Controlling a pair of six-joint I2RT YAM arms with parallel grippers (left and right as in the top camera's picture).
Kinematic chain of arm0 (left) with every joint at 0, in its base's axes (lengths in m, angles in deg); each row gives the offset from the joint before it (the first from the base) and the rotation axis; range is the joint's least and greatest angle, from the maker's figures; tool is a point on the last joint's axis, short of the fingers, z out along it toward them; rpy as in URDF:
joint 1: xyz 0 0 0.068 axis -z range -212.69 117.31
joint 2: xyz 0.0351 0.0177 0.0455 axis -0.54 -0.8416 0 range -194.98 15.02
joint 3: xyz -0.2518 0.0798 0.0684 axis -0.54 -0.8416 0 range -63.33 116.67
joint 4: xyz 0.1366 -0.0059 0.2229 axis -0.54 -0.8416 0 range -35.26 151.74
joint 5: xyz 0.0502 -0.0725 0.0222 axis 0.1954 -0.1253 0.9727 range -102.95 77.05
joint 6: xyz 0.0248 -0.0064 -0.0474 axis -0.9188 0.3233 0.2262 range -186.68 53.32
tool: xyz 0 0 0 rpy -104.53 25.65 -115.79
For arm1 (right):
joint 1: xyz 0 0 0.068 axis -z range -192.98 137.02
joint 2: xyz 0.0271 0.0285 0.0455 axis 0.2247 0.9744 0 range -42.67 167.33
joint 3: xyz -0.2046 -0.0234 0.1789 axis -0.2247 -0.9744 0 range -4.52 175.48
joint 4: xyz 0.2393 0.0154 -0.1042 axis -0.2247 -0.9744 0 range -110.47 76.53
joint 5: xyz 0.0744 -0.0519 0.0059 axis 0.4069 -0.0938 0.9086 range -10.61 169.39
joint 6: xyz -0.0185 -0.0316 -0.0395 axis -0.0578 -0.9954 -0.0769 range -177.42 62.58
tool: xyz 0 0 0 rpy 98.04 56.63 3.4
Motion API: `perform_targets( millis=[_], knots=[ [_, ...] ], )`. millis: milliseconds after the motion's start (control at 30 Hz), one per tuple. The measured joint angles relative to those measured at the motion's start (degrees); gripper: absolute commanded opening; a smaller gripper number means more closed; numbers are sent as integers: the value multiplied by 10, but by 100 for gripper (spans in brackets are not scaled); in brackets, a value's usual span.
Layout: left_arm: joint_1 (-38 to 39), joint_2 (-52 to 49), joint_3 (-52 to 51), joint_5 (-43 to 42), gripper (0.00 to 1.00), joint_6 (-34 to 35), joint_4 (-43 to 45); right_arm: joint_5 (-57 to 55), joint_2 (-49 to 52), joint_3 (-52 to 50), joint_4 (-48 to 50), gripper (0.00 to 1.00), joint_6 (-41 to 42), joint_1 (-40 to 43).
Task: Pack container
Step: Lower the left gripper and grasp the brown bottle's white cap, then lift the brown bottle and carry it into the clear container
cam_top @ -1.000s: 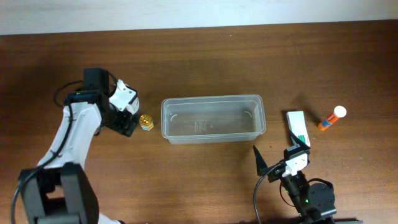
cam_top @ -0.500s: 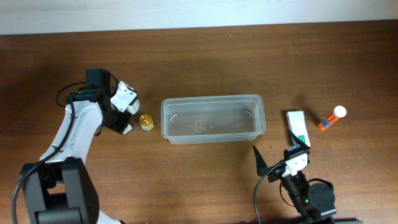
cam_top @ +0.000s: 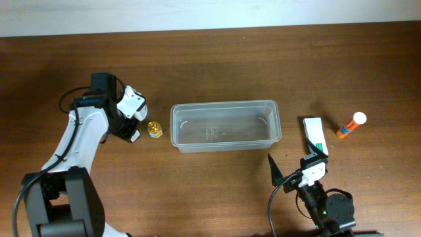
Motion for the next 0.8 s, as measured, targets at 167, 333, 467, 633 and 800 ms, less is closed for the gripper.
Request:
perform_targets(
  millis=[167,333,467,633,800],
  knots=[
    [0,3,0,6,6,0,-14,0,0,0,0,98,0,0],
    [0,20,-2,13,5,0,-24,0,0,0,0,98,0,0],
    [0,58,-2,15,5,9,-24,0,0,0,0,98,0,0],
    [0,121,-2,15,1,77,-24,0,0,0,0,98,0,0],
    [0,176,-2,9,1,226,-54,0,0,0,0,98,0,0]
  ],
)
